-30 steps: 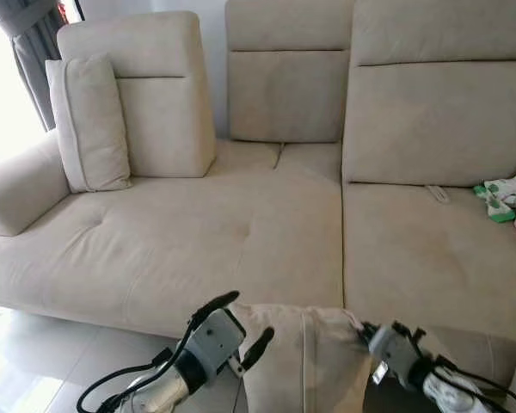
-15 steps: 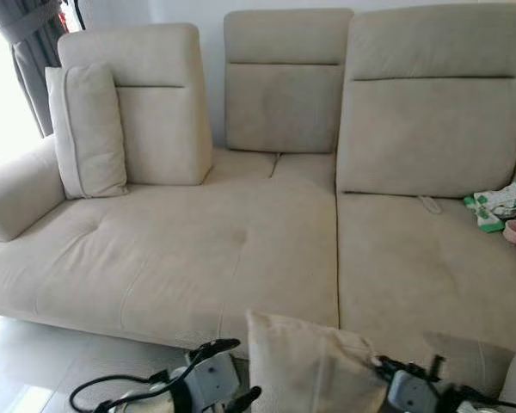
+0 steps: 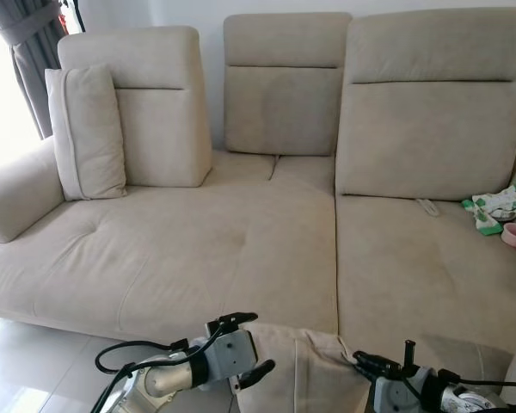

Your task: Move the pillow to the sofa from floor

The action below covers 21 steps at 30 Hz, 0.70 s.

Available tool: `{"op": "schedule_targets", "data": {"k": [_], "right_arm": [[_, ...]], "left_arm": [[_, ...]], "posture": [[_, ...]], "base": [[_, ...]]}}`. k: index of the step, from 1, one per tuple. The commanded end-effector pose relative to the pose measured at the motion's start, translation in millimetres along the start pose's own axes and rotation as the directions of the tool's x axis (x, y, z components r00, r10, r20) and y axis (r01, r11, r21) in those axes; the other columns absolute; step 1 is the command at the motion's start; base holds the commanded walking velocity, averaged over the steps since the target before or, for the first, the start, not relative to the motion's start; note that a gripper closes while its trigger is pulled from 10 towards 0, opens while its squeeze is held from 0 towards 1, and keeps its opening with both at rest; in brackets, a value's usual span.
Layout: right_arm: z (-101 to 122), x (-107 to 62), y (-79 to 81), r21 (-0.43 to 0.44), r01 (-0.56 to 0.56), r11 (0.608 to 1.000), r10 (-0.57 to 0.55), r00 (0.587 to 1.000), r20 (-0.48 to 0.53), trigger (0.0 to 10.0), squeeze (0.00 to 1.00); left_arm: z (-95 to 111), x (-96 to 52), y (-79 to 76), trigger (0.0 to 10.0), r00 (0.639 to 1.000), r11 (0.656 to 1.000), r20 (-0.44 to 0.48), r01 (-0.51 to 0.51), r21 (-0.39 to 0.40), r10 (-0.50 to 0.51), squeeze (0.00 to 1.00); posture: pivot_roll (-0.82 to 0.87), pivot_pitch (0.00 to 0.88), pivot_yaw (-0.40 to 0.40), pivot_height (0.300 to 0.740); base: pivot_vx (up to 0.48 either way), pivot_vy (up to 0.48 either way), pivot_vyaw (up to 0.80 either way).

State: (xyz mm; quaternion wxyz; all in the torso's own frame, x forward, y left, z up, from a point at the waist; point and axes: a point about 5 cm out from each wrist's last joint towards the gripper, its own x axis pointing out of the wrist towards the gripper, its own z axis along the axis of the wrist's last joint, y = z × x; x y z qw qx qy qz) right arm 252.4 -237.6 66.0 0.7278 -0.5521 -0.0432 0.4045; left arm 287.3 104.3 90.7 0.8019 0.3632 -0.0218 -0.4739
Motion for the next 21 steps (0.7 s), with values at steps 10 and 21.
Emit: {"op": "schedule_targets", "data": {"k": [10, 21], "right_arm": [[21, -1.1, 12.4, -0.053, -0.016, 0.998, 0.022, 0.994, 0.109, 0.0, 0.00], [34, 2.8, 17.9, -0.074, -0.013, 0.997, 0.024, 0.987, 0.156, 0.0, 0.00]], "left_arm": [[-27, -7.6, -2.9, 10.0, 0.961, 0.973, -0.188, 0.221, 0.070, -0.204, 0.00], [-37, -10.1, -8.8, 10.0, 0.904, 0.933, -0.285, 0.353, 0.078, -0.318, 0.00]], "posture": [[0.21, 0.000, 0.041, 0.551], [0.20, 0.000, 0.042, 0.551]], "base": [[0.000, 0.000, 0.00], [0.000, 0.000, 0.00]]}}
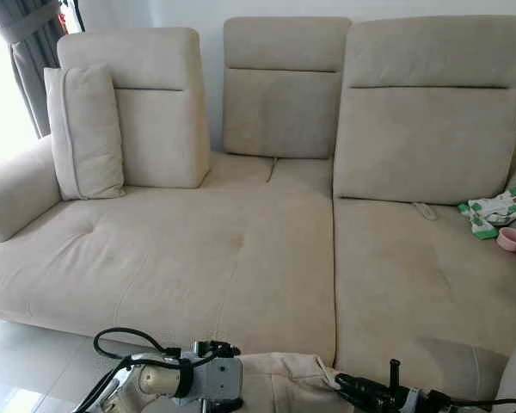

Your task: Move the pillow to the sofa from floor

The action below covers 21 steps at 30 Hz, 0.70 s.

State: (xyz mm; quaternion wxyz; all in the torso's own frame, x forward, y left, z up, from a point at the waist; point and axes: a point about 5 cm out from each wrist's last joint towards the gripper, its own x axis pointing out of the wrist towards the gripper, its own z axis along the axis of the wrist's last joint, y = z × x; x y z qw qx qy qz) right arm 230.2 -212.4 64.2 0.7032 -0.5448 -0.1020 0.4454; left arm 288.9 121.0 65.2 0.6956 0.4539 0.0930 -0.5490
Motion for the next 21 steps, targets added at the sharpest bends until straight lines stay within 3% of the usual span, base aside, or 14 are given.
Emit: {"op": "schedule_targets", "data": {"k": [1, 7, 14, 21], "right_arm": [[4, 1.5, 2.5, -0.013, -0.005, 1.000, 0.005, 1.000, 0.019, 0.0, 0.00], [5, 1.2, 4.3, -0.006, 0.017, 1.000, -0.016, 1.000, 0.008, 0.0, 0.00], [3, -1.1, 6.5, 0.006, 0.027, 1.000, -0.027, 1.000, -0.007, 0.0, 0.00], [7, 4.0, -2.9, -0.004, 0.060, 0.998, -0.060, 0.998, 0.004, 0.0, 0.00]], "left_arm": [[-9, -3.9, -2.0, 10.0, 0.997, 0.999, -0.061, 0.039, 0.011, -0.039, 0.00], [-14, -4.8, -1.7, 10.0, 0.994, 0.999, -0.100, 0.040, 0.011, -0.039, 0.00], [-25, -20.1, 8.4, 10.0, 0.979, 0.996, -0.191, 0.081, 0.025, -0.074, 0.00], [-23, -15.4, -6.2, 10.0, 0.970, 0.986, -0.181, 0.164, 0.010, -0.160, 0.00]], "posture": [[0.20, 0.000, 0.042, 0.551], [0.20, 0.000, 0.044, 0.551], [0.20, 0.000, 0.046, 0.551], [0.20, 0.000, 0.051, 0.551]], "base": [[0.000, 0.000, 0.00], [0.000, 0.000, 0.00], [0.000, 0.000, 0.00], [0.000, 0.000, 0.00]]}}
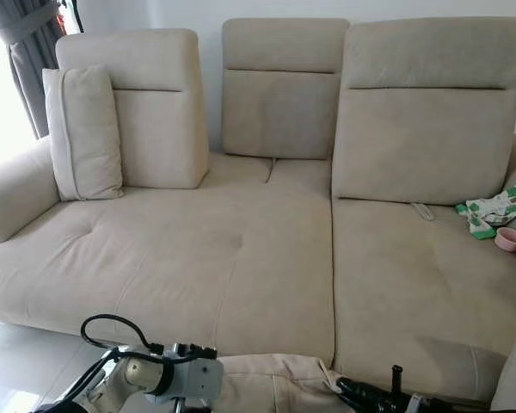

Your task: Move the pillow to the sofa from floor

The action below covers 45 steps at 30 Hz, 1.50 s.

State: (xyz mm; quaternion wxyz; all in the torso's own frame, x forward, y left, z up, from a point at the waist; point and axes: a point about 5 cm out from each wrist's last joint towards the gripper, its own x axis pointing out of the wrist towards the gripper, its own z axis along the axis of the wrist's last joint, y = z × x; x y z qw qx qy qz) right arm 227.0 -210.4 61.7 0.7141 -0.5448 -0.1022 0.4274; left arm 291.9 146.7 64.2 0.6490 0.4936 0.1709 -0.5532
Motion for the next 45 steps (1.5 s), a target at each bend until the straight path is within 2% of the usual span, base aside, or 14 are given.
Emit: {"op": "schedule_targets", "data": {"k": [1, 11, 12, 14, 19, 20, 21, 22, 23, 37, 38, 39, 40, 45], "right_arm": [[5, 3.9, -6.9, -0.012, 0.026, 1.000, -0.026, 0.999, 0.026, 0.0, 0.00], [11, 11.5, -11.1, 0.003, 0.073, 0.997, -0.073, 0.996, 0.050, 0.0, 0.00], [13, 12.7, -11.7, 0.005, 0.081, 0.997, -0.081, 0.995, 0.058, 0.0, 0.00], [18, 15.0, -9.5, 0.015, 0.087, 0.996, -0.088, 0.993, 0.077, 0.0, 0.00], [19, 15.8, -7.2, 0.029, 0.101, 0.994, -0.103, 0.992, 0.076, 0.0, 0.00], [18, 15.8, -6.6, 0.039, 0.112, 0.993, -0.115, 0.991, 0.069, 5.1, 0.00], [18, 15.8, -6.2, 0.046, 0.120, 0.992, -0.123, 0.990, 0.064, 5.1, 0.00], [18, 16.2, -6.3, 0.059, 0.127, 0.990, -0.131, 0.990, 0.061, 10.0, 0.00], [18, 17.1, -6.5, 0.074, 0.135, 0.988, -0.140, 0.988, 0.061, 10.0, 0.00], [28, 23.9, -4.3, 0.098, 0.134, 0.986, -0.144, 0.984, 0.106, 10.0, 0.00], [28, 24.4, -5.0, 0.097, 0.137, 0.986, -0.147, 0.983, 0.107, 10.0, 0.00], [28, 24.4, -5.0, 0.097, 0.137, 0.986, -0.147, 0.983, 0.107, 10.0, 0.00], [27, 24.8, -6.1, 0.095, 0.140, 0.986, -0.150, 0.983, 0.107, 10.0, 0.00], [27, 23.8, -8.0, 0.091, 0.143, 0.986, -0.152, 0.983, 0.105, 10.0, 0.00]], "left_arm": [[-1, 2.6, -9.1, 10.0, 0.999, 0.999, -0.018, 0.047, 0.012, -0.047, 0.00], [5, 10.1, -17.5, 10.0, 0.998, 0.998, -0.010, 0.062, 0.020, -0.061, 0.00], [6, 10.7, -17.3, 8.7, 0.998, 0.998, -0.009, 0.056, 0.019, -0.056, 0.00], [11, 11.5, -13.3, 0.0, 0.999, 0.999, 0.014, 0.030, 0.010, -0.030, 0.00], [13, 11.2, -8.4, 0.0, 1.000, 1.000, 0.021, -0.001, 0.016, 0.001, 0.00], [14, 10.8, -6.7, 0.0, 1.000, 1.000, 0.024, -0.015, 0.022, 0.015, 0.00], [15, 10.6, -5.5, 0.0, 0.999, 0.999, 0.025, -0.025, 0.026, 0.024, 0.00], [16, 9.9, -1.8, 0.0, 0.999, 0.998, 0.017, -0.049, 0.035, 0.048, 0.00], [16, 8.6, 4.0, 10.0, 0.996, 0.995, -0.003, -0.084, 0.056, 0.084, 0.00], [25, -9.3, 28.2, 10.0, 0.985, 0.980, -0.055, -0.154, 0.125, 0.162, 0.00], [25, -9.7, 27.8, 3.7, 0.986, 0.981, -0.057, -0.151, 0.122, 0.159, 0.00], [25, -9.7, 27.8, 3.7, 0.986, 0.981, -0.057, -0.151, 0.122, 0.159, 0.00], [21, -9.0, 26.8, 9.9, 0.984, 0.980, -0.072, -0.151, 0.127, 0.161, 0.00], [18, -5.1, 22.3, 10.0, 0.983, 0.981, -0.099, -0.139, 0.139, 0.154, 0.00]], "posture": [[0.20, 0.000, 0.052, 0.551], [0.20, 0.000, 0.052, 0.551], [0.20, 0.000, 0.052, 0.551], [0.20, 0.000, 0.048, 0.551], [0.20, 0.000, 0.048, 0.551], [0.20, 0.000, 0.047, 0.551], [0.20, 0.000, 0.047, 0.551], [0.20, 0.000, 0.047, 0.551], [0.20, 0.000, 0.045, 0.551], [0.21, 0.000, 0.033, 0.551], [0.21, 0.000, 0.033, 0.551], [0.21, 0.000, 0.033, 0.551], [0.21, 0.000, 0.031, 0.551], [0.21, 0.000, 0.031, 0.551]], "base": [[0.000, 0.000, 0.00], [0.000, 0.000, 0.00], [0.000, 0.000, 0.00], [0.000, 0.000, 0.00], [0.000, 0.000, 0.00], [0.000, 0.000, 0.00], [0.000, 0.000, 0.00], [0.000, 0.000, 0.00], [0.000, 0.000, 0.00], [0.000, 0.000, 0.00], [0.000, 0.000, 0.00], [0.000, 0.000, 0.00], [0.000, 0.000, 0.00], [0.000, 0.000, 0.00]]}}
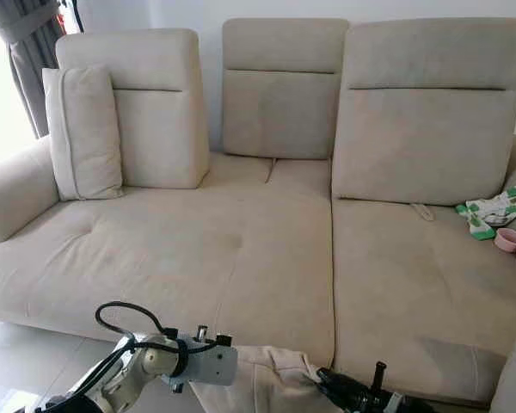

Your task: Move the pillow to the sofa from floor

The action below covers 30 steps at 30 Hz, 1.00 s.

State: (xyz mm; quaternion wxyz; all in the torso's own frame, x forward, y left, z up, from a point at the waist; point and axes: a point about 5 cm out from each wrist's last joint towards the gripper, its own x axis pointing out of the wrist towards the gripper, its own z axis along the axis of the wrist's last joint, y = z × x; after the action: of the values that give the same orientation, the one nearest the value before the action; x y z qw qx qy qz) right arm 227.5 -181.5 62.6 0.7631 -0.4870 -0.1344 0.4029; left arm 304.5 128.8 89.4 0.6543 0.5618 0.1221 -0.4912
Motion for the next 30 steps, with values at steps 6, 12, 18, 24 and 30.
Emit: {"op": "schedule_targets", "data": {"k": [6, 12, 18, 24, 30], "right_arm": [[8, 3.4, -6.8, -0.018, 0.023, 1.000, -0.022, 0.998, 0.053, 10.0, 0.00], [8, 1.7, -5.1, -0.018, 0.022, 1.000, -0.021, 0.999, 0.050, 10.0, 0.00], [9, 0.1, -3.8, -0.018, 0.016, 1.000, -0.015, 0.999, 0.051, 10.0, 0.00], [10, 1.5, -4.1, -0.022, 0.019, 1.000, -0.018, 0.998, 0.057, 10.0, 0.00], [11, 2.9, -5.5, -0.025, 0.029, 0.999, -0.027, 0.998, 0.058, 10.0, 0.00]], "left_arm": [[-3, 1.6, -6.2, 10.0, 0.998, 0.999, -0.050, 0.031, 0.017, -0.030, 0.00], [-13, -5.1, -12.1, 10.0, 0.990, 0.994, -0.086, 0.112, -0.002, -0.112, 1.00], [-35, -24.7, -1.5, 10.0, 0.963, 0.990, -0.237, 0.141, 0.026, -0.131, 0.00], [-40, -27.5, -13.5, 10.0, 0.934, 0.972, -0.277, 0.236, 0.003, -0.226, 0.00], [-34, -23.7, -26.4, 10.0, 0.925, 0.954, -0.239, 0.300, -0.018, -0.295, 0.00]], "posture": [[0.20, 0.000, 0.033, 0.551], [0.20, 0.000, 0.034, 0.551], [0.20, 0.000, 0.034, 0.551], [0.20, 0.000, 0.036, 0.551], [0.20, 0.000, 0.037, 0.551]], "base": [[0.000, 0.000, 0.00], [0.000, 0.000, 0.00], [0.000, 0.000, 0.00], [0.000, 0.000, 0.00], [0.000, 0.000, 0.00]]}}
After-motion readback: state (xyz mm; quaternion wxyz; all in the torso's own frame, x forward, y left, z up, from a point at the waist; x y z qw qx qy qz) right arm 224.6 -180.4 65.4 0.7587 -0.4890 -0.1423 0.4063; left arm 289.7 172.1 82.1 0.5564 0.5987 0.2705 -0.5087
